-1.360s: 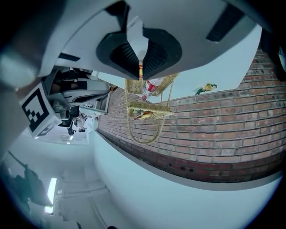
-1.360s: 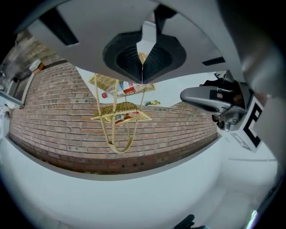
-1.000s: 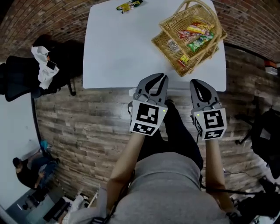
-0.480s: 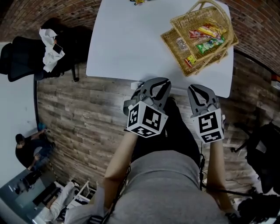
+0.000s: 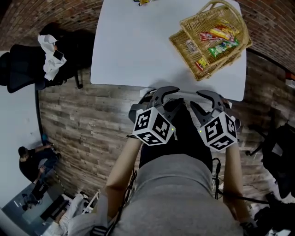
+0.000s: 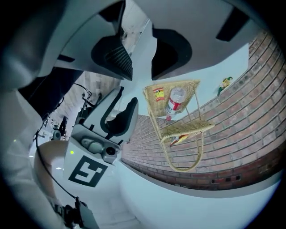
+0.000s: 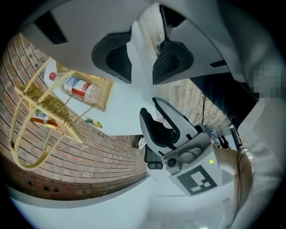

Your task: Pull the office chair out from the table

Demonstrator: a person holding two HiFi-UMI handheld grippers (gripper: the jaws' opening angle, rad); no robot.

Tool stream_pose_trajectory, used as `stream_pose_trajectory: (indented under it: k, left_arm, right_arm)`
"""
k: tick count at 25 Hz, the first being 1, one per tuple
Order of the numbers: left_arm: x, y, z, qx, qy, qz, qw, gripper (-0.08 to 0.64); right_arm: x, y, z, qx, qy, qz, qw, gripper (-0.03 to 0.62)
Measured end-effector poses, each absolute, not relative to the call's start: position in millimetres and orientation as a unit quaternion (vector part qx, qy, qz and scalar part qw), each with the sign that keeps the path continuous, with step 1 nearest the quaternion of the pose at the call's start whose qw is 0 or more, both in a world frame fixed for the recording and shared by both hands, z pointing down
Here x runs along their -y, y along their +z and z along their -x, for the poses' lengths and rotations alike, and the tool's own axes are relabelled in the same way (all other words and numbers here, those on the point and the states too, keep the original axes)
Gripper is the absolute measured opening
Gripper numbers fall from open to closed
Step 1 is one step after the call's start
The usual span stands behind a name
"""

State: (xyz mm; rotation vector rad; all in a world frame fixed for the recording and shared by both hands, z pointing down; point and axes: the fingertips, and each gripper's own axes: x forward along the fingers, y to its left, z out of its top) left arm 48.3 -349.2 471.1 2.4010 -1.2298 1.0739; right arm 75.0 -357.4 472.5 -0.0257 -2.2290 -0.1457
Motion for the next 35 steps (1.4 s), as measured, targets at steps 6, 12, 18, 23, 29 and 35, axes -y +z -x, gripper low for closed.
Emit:
stream_pose_trajectory:
  k: [6, 12, 18, 23, 29, 35]
  left_arm:
    - [342, 496, -57, 0.335, 0.456, -0.821, 0.074, 0.161]
    - [342, 526, -66, 0.269, 0.531, -0.803, 0.029, 0.161]
    - [344, 537, -66, 0.260, 0.542, -0.799, 0.026, 0.161]
    - [346, 544, -62, 0.258, 0.544, -0.798, 0.031, 0.161]
    - [342, 551, -62, 0.243, 0.549, -0.799, 0.038, 0.099]
    - [342, 553, -63, 0.243, 0.548, -0.799, 0.053, 0.091]
  right_arm:
    - [350, 491, -74, 0.870, -0.093, 0.048, 0.481, 0.158]
    - [350, 522, -83, 0.820, -0.157, 0.087, 0.544, 0.167]
    - [346, 542, -84, 0.795, -0.181, 0.115, 0.567, 0.167]
    - [345, 551, -82, 0.786, -0.189, 0.123, 0.576, 0.163]
    - [348, 556, -78, 0.786, -0.205, 0.114, 0.572, 0.098]
    - [350, 557, -79, 0.796, -0.192, 0.105, 0.564, 0.092]
